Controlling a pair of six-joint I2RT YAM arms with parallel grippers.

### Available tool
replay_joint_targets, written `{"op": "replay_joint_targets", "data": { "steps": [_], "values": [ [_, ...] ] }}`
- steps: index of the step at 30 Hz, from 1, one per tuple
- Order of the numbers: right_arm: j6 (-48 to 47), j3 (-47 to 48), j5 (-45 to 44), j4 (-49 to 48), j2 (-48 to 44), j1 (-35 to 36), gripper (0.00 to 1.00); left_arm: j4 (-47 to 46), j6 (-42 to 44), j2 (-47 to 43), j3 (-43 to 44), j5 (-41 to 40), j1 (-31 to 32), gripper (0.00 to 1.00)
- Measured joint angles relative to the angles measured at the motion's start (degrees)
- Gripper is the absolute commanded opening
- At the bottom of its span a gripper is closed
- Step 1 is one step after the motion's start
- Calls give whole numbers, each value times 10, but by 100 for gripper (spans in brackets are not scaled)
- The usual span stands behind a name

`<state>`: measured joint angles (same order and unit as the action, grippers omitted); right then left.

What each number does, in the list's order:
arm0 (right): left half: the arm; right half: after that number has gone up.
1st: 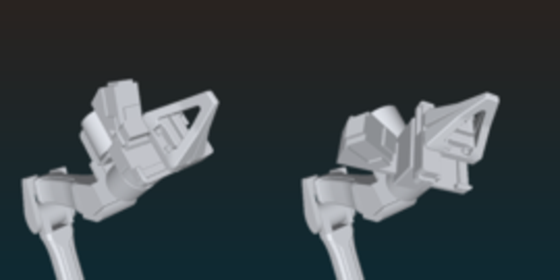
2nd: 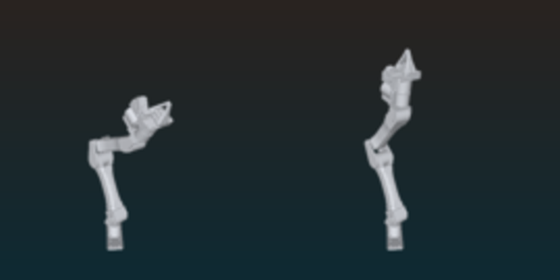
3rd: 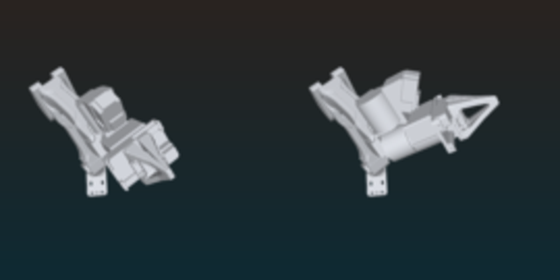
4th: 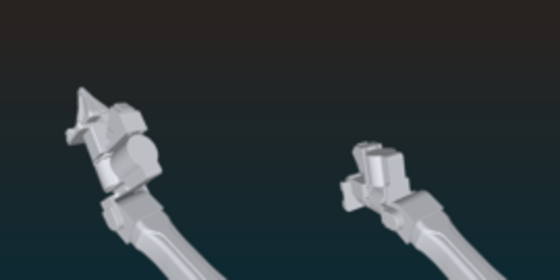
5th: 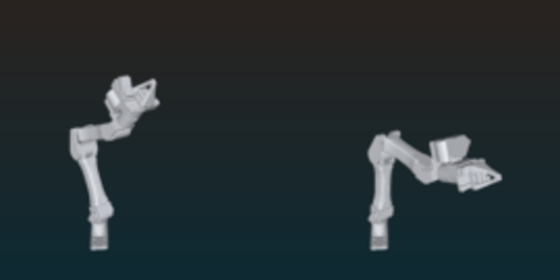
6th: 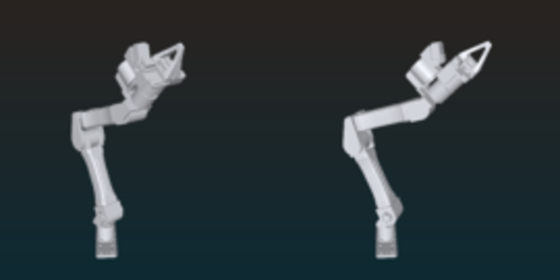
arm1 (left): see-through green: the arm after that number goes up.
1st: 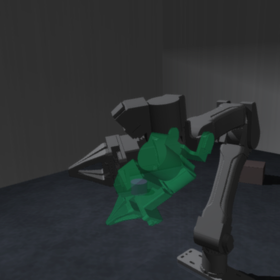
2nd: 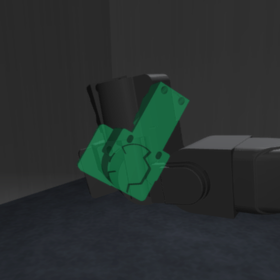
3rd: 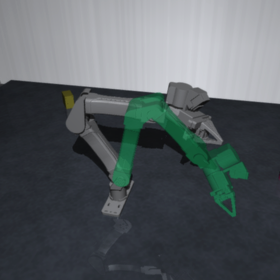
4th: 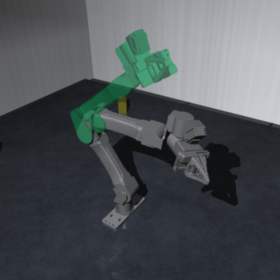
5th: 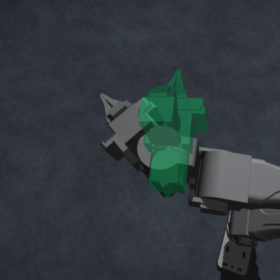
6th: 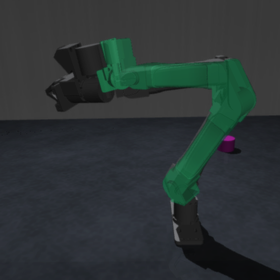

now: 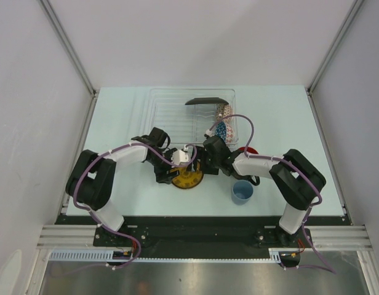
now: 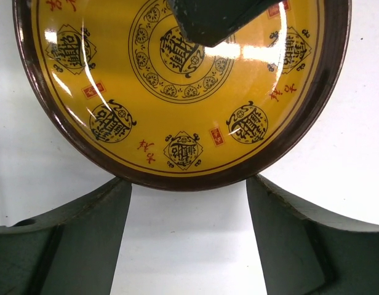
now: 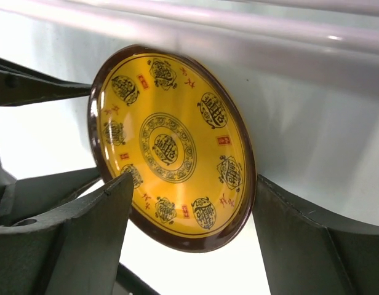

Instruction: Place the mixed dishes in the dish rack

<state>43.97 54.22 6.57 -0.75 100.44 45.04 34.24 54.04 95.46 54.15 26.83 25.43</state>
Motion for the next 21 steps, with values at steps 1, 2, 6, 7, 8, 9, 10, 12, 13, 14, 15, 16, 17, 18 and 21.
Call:
{"op": "replay_joint_targets", "data": {
  "steps": [1, 2, 6, 7, 8, 9, 10, 12, 13, 14, 15, 16, 17, 18, 21],
  "values": [
    [0, -1, 5, -2, -1, -2, 78, -1, 0, -1, 0, -1, 0, 77],
    [0, -2, 10, -4, -2, -3, 77, -1, 1, -1, -1, -2, 0, 77],
    [2, -5, 27, -9, -5, -7, 75, -3, 3, -4, -4, -4, 0, 76],
    [3, -6, 31, -9, -7, -8, 75, -3, 5, -4, -5, -5, 0, 76],
    [5, -7, 35, -10, -8, -9, 74, -3, 5, -4, -5, -6, 0, 76],
    [6, -8, 37, -11, -10, -9, 74, -3, 6, -4, -5, -6, 0, 76],
    [6, -9, 42, -12, -12, -9, 74, -3, 7, -4, -5, -6, 0, 76],
    [9, -10, 51, -12, -19, -9, 74, -3, 8, -4, -5, -7, 0, 76],
    [10, -10, 57, -12, -24, -9, 74, -4, 7, -4, -5, -7, 0, 76],
    [11, -10, 64, -13, -29, -9, 74, -5, 7, -4, -5, -7, 0, 75],
    [13, -10, 75, -18, -35, -9, 74, -6, 7, -4, -5, -7, 0, 75],
    [15, -10, 81, -23, -38, -8, 74, -7, 6, -4, -6, -6, 0, 75],
    [18, -10, 84, -25, -40, -8, 74, -9, 5, -4, -6, 4, -2, 75],
    [22, -10, 87, -25, -41, -8, 72, -11, 5, -4, -7, 6, -3, 75],
    [32, -11, 107, -28, -35, -8, 61, -14, 5, -4, -8, 14, -4, 75]
  ]
}}
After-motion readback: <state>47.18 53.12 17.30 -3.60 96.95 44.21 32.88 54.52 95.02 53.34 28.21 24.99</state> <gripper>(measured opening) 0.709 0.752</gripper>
